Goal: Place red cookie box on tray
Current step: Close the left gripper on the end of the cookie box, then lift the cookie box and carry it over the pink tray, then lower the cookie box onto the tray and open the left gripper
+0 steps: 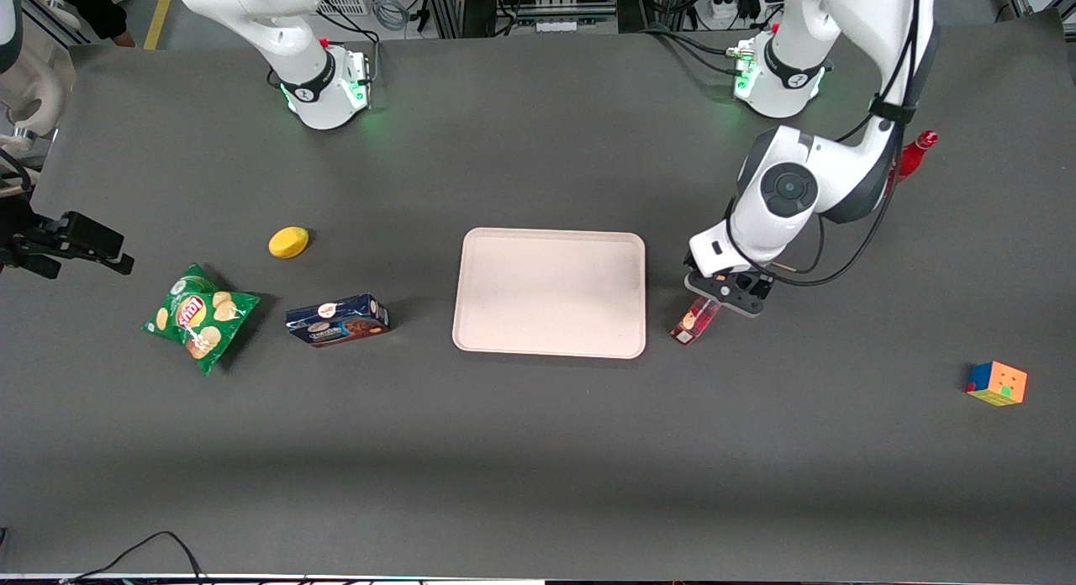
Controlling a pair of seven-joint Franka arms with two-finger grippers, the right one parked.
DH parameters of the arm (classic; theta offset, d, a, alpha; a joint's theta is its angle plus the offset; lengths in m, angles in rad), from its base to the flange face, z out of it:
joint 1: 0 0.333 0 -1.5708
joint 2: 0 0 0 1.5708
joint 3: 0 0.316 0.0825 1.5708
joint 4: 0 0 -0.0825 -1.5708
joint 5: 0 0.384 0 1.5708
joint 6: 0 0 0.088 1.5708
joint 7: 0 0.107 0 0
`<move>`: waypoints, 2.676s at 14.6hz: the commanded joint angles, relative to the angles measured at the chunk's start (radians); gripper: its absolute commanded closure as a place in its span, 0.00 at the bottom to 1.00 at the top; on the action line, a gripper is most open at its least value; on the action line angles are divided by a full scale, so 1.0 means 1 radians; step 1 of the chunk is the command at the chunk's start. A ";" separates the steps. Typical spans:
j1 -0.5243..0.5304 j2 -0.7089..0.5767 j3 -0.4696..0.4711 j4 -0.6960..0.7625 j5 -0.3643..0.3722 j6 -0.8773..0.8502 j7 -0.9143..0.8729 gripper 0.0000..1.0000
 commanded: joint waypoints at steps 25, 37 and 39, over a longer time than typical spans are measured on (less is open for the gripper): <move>-0.128 -0.013 0.158 0.421 -0.166 -0.584 -0.035 0.94; -0.311 0.105 0.060 0.466 -0.118 -0.321 -0.632 0.93; -0.325 0.133 0.061 0.400 -0.105 -0.221 -0.633 0.93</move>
